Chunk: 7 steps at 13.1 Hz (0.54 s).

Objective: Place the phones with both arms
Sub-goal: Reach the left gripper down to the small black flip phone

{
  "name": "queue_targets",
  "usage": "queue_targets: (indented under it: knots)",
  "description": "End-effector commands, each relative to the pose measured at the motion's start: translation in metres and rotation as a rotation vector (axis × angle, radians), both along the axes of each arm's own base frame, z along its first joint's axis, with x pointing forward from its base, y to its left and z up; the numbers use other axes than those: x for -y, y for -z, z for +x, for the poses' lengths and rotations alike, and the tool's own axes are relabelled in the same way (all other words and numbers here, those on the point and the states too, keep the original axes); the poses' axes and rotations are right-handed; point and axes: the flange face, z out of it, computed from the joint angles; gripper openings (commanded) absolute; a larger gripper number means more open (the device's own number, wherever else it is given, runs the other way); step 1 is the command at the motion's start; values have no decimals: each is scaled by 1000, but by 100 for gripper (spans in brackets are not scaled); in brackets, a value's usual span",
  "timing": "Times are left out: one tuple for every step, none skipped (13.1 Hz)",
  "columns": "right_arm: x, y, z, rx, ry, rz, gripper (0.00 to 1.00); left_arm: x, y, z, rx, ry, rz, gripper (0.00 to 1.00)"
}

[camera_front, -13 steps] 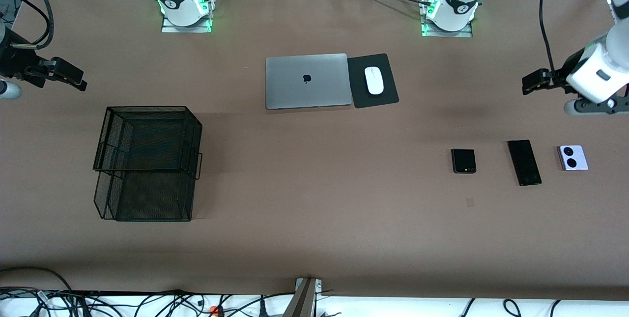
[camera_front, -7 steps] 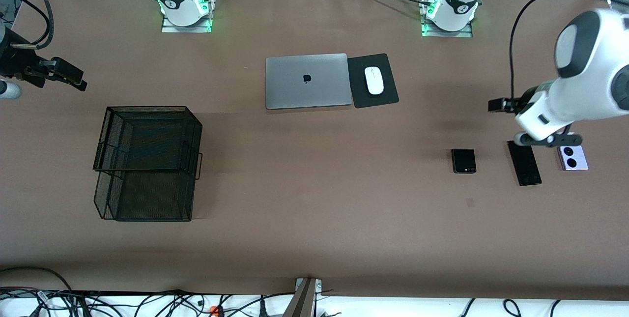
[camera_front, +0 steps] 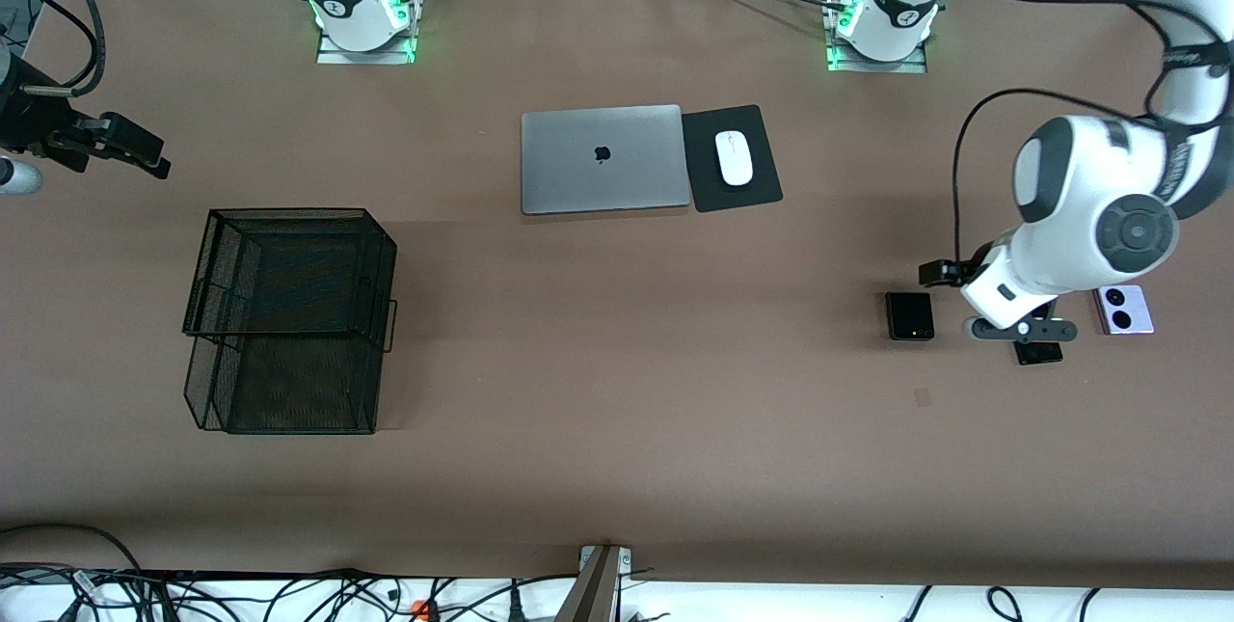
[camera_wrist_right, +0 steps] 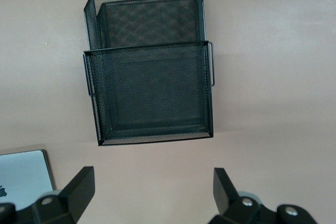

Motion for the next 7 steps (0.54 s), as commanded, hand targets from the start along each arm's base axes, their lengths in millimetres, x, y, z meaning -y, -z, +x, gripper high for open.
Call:
queue_targets:
  knots:
    - [1, -3, 2, 7, 14, 16, 100, -3, 39, -22, 75, 7, -18, 100]
    - [1, -4, 2, 12, 14, 16, 100, -3, 54, -26, 94, 8, -20, 100]
    - [1, -4, 2, 12, 14, 16, 100, -2, 67, -28, 102, 10, -22, 100]
    - [1, -4, 2, 13, 14, 16, 100, -2, 79, -28, 119, 11, -23, 100]
    - [1, -4, 2, 13, 14, 16, 100, -2, 93, -27, 127, 14, -24, 100]
    - [1, -3, 3, 12, 14, 16, 100, -1, 106, -26, 136, 16, -25, 100]
    - [1, -4, 3, 16, 14, 16, 100, 0, 115, -26, 140, 18, -25, 100]
